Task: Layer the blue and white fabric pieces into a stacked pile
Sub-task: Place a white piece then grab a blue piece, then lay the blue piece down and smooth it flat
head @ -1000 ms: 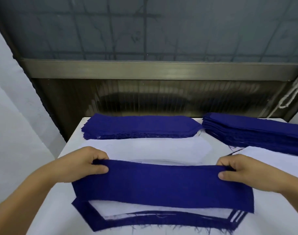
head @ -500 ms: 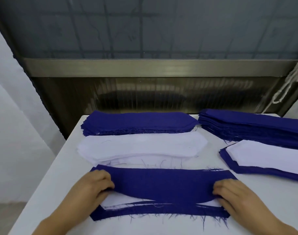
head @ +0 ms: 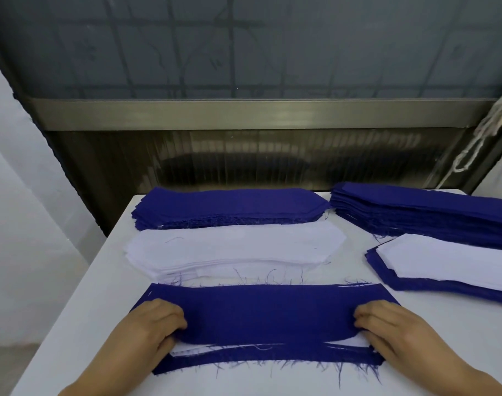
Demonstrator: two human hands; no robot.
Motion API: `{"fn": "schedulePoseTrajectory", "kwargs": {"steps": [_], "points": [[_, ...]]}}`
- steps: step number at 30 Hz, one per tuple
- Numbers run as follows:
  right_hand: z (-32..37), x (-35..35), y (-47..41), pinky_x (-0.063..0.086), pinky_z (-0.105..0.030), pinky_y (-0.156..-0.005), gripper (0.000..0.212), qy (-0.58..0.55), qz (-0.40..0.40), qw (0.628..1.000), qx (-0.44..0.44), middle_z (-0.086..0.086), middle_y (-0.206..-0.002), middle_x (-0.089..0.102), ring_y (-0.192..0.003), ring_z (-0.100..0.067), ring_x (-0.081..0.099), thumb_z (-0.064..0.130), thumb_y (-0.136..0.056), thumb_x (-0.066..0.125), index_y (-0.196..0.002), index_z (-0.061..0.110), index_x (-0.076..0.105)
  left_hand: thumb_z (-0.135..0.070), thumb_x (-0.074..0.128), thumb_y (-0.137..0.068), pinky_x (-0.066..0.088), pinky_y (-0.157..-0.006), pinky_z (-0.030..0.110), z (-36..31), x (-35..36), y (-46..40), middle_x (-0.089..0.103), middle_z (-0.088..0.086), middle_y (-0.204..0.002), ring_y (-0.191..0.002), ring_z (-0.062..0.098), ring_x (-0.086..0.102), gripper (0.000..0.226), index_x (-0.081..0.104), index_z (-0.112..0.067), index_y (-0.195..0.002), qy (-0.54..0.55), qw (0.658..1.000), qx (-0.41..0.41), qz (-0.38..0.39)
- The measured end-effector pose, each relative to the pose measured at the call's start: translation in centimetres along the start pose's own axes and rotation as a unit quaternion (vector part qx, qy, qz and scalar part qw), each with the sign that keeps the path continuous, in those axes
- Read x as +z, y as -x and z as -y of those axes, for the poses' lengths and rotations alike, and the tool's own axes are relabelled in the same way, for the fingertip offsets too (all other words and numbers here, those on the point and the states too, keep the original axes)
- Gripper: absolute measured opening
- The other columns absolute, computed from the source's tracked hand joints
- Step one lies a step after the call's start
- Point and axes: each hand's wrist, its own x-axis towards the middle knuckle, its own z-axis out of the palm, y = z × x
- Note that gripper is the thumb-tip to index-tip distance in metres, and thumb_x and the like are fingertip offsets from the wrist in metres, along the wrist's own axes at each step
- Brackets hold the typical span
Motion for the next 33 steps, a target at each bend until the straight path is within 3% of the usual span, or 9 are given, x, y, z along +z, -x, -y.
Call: {"fn": "schedulePoseTrajectory", "kwargs": {"steps": [5,8,10,12,16,20,23,26,33], "points": [[0.0,-0.6,-0.2,0.045,-0.013,-0.081,0.033,-0.026,0.034,0.999,0.032,0.015,-0.101,0.066,-0.091,0.002,0.059,0.048,-0.091,0.051,-0.088,0.026,0.075,-0.022,0.046,-0.069,0.045,-0.075,0.013,0.0,0.1,0.2,0.064,-0.017,-0.091,-0.086,-0.006,0.052,0.030,0.073,-0.025,-0.080,0.024,1.000,-0.009,0.000],[-0.5,-1.1,-0.5,0.044,-0.013,-0.074,0.031,-0.016,0.034,0.998,0.049,0.017,-0.092,0.062,-0.082,0.001,0.057,0.046,-0.092,0.049,-0.079,0.027,0.070,-0.028,0.054,-0.071,0.042,-0.077,0.010,0.4,-0.6,0.4,0.059,-0.024,-0.093,-0.085,-0.007,0.053,0.020,0.069,-0.031,-0.083,0.020,1.000,-0.008,0.006],[-1.1,-1.3,-1.2,0.041,-0.014,-0.066,0.035,0.021,0.036,0.997,0.057,0.016,-0.079,0.058,-0.069,-0.003,0.055,0.042,-0.094,0.045,-0.071,0.024,0.065,-0.035,0.053,-0.080,0.041,-0.069,0.013,0.9,-0.7,0.1,0.055,-0.024,-0.081,-0.075,-0.005,0.051,0.011,0.062,-0.034,-0.074,0.012,1.000,-0.011,0.002],[-1.6,-1.4,-2.3,0.038,-0.016,-0.055,0.041,0.063,0.039,0.995,0.071,0.013,-0.065,0.052,-0.055,-0.007,0.050,0.042,-0.093,0.042,-0.061,0.022,0.058,-0.039,0.045,-0.088,0.040,-0.057,0.017,1.4,-0.6,-0.8,0.049,-0.019,-0.064,-0.061,-0.001,0.044,0.029,0.051,-0.029,-0.061,-0.005,0.999,-0.037,-0.013],[-1.8,-1.1,-5.9,0.035,-0.020,-0.042,0.035,0.079,0.040,0.991,0.102,0.012,-0.055,0.046,-0.047,-0.005,0.037,0.024,-0.079,0.076,-0.054,0.019,0.051,-0.038,0.046,-0.090,0.044,-0.052,0.021,2.0,-0.1,-4.3,0.050,-0.016,-0.061,-0.057,0.003,0.045,0.036,0.056,-0.024,-0.058,-0.056,0.998,-0.038,-0.015],[-1.4,0.1,-11.1,0.047,-0.026,-0.051,0.021,0.037,0.048,0.994,0.093,0.008,-0.069,0.057,-0.058,-0.010,0.052,0.019,-0.082,0.076,-0.066,0.017,0.062,-0.029,0.064,-0.088,0.050,-0.065,0.024,1.1,0.3,-9.8,0.062,-0.014,-0.082,-0.072,0.005,0.052,0.007,0.069,-0.026,-0.083,-0.055,0.997,-0.043,-0.034],[-2.0,1.5,-15.4,0.049,-0.024,-0.071,0.006,0.009,0.051,0.994,0.096,0.007,-0.093,0.062,-0.080,-0.011,0.057,0.022,-0.091,0.065,-0.093,0.017,0.067,-0.028,0.060,-0.091,0.050,-0.081,0.026,0.6,0.9,-14.5,0.064,-0.010,-0.104,-0.089,0.010,0.057,0.016,0.069,-0.023,-0.103,-0.040,0.995,-0.060,-0.067],[-3.1,3.7,-19.4,0.042,-0.018,-0.082,0.019,-0.024,0.051,0.987,0.152,0.008,-0.111,0.056,-0.096,-0.007,0.051,0.027,-0.096,0.056,-0.114,0.021,0.060,-0.030,0.055,-0.095,0.045,-0.087,0.025,0.8,1.8,-18.9,0.061,-0.008,-0.116,-0.101,0.011,0.054,0.025,0.063,-0.022,-0.117,-0.014,0.994,-0.077,-0.079],[-5.9,7.1,-23.9,0.047,-0.031,-0.092,0.023,-0.067,0.106,0.957,0.260,0.003,-0.115,0.053,-0.107,-0.016,0.050,0.033,-0.098,0.053,-0.117,0.021,0.056,-0.033,0.048,-0.099,0.045,-0.096,0.035,2.9,4.2,-24.2,0.058,-0.002,-0.117,-0.108,0.016,0.051,0.028,0.060,-0.020,-0.120,0.075,0.979,-0.192,-0.013]]}}
